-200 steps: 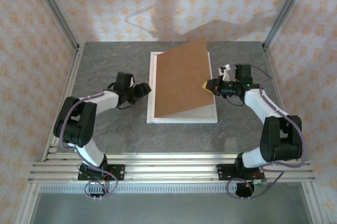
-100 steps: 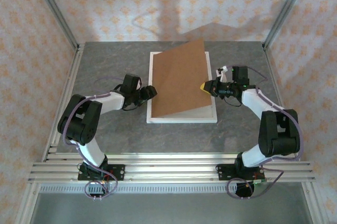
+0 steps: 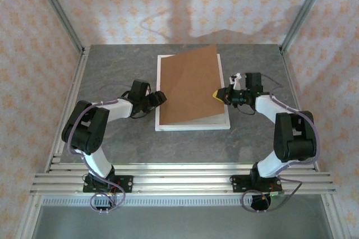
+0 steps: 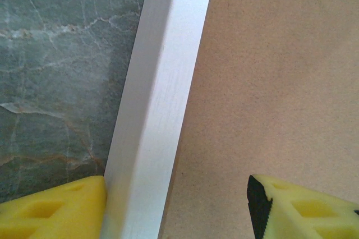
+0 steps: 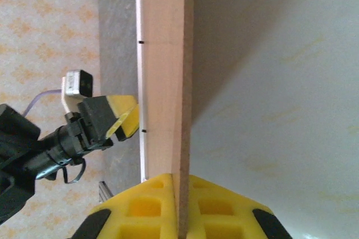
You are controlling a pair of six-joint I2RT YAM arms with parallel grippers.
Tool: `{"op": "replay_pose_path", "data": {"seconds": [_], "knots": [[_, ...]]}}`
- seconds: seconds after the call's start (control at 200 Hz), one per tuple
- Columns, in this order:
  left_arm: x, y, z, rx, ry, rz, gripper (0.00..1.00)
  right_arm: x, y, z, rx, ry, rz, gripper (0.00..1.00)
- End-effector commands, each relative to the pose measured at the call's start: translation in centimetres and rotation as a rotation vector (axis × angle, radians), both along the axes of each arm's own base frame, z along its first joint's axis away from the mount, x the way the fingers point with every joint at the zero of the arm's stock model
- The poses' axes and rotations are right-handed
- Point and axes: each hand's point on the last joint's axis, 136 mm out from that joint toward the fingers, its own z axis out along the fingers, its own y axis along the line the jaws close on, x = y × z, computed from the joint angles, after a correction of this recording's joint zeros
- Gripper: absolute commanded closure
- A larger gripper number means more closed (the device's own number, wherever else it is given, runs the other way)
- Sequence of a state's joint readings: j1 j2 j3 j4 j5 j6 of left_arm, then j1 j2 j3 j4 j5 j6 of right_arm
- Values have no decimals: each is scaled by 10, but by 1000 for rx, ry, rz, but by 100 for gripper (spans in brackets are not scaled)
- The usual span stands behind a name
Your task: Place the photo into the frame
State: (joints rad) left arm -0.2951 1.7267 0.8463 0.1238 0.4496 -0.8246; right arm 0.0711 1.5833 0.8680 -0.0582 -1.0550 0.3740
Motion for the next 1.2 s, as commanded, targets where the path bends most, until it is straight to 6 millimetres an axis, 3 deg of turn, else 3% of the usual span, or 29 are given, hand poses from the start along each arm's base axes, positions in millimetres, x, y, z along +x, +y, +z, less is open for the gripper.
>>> {"op": "replay_pose_path", "data": {"seconds": [0.0, 0.295, 0.445, 0.901, 1.196], "knots": [[-1, -21, 4, -50, -24, -39, 34, -2, -7, -41, -150, 57, -58, 99], [-1, -23, -1, -62, -20, -37, 34, -2, -29, -65, -364, 103, -117, 94], [-1, -25, -3, -64, -16, -40, 34, 1, -38, -70, -430, 111, -146, 87], [0, -29, -5, -71, -6, -49, 34, 4, -43, -79, -746, 100, -100, 77], [0, -28, -5, -72, -4, -49, 35, 7, -43, -82, -823, 94, -94, 71]]}}
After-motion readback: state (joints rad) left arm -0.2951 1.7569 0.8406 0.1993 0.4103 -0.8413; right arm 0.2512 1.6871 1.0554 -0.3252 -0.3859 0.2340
